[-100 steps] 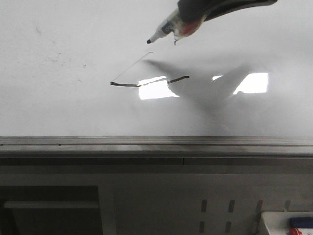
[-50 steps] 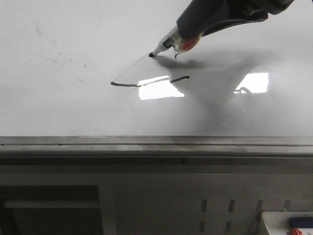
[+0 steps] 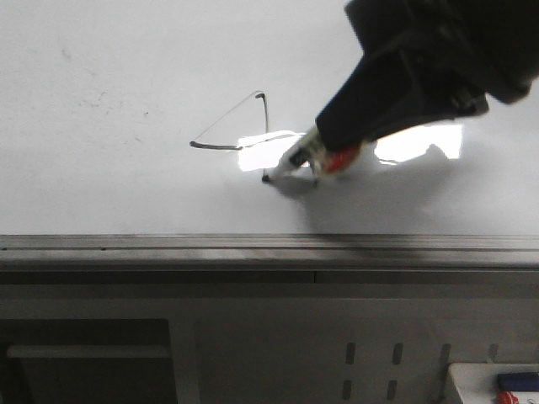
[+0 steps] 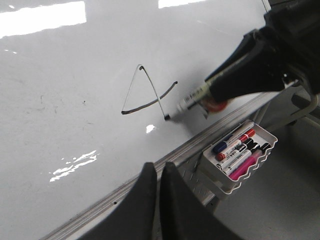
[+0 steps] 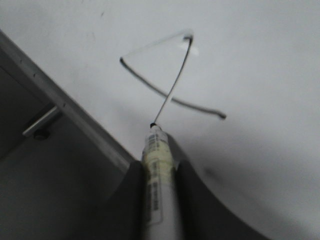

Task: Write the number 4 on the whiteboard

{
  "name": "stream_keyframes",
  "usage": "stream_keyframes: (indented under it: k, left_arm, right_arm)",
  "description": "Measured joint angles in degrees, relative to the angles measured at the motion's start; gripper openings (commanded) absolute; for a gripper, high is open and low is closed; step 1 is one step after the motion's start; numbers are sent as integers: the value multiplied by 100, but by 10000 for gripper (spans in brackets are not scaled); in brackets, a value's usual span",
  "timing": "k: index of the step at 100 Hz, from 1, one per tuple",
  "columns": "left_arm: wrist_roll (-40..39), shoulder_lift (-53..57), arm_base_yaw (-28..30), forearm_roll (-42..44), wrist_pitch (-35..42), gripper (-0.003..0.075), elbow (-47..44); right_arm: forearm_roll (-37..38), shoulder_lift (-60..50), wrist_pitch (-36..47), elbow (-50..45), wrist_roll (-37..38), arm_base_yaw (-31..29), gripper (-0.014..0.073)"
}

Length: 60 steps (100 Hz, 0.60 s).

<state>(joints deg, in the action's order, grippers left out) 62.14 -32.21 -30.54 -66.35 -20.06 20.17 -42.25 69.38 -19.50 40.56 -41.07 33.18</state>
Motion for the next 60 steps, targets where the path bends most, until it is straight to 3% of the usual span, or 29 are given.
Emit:
stream_keyframes:
  k: [41,60]
  left_arm:
    - [0,0,0,-7,0,-20,0]
    - [0,0,0,-49,0,-20,0]
  right_arm:
    - [-172,-39,-52,-210,11,36,-52]
    - [-21,-388,-213,146,11,95,-53]
